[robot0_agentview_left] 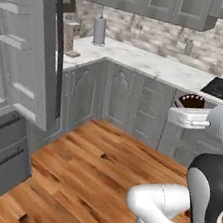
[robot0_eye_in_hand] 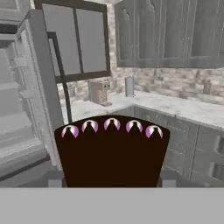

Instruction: Take the cakes from the fridge and place them on the empty tray on the dining counter.

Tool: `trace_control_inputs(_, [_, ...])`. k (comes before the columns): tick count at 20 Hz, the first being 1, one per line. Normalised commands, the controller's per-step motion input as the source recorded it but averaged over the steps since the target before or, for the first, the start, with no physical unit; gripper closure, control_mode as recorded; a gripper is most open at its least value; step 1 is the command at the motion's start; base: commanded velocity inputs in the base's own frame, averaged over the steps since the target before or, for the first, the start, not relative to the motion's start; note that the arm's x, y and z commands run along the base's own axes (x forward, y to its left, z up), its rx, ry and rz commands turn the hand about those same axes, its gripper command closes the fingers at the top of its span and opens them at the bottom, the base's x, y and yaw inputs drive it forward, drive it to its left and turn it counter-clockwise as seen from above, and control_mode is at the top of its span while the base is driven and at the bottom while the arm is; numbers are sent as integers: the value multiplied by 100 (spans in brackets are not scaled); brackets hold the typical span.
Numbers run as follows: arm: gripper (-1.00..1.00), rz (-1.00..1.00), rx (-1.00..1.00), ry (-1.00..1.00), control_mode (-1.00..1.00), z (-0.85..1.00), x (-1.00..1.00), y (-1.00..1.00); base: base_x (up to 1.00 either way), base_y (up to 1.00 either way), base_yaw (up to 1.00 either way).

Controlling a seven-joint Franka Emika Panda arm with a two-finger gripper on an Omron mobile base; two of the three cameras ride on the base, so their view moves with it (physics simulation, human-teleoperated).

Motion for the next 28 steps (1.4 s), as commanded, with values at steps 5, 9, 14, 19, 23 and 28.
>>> trace_control_inputs(5, [100,0,0,0,100,0,0,0,-3,1,-97])
trace_control_inputs(9, [100,0,0,0,100,0,0,0,-36,11,-91])
trace_control_inputs(14, [100,0,0,0,100,0,0,0,-37,9,-93])
trace_control_inputs(19, [100,0,0,0,100,0,0,0,0,0,-100])
trace_control_inputs(23, [100,0,0,0,100,0,0,0,-6,-9,-93])
trace_control_inputs(28, [100,0,0,0,100,0,0,0,-67,-74,-60])
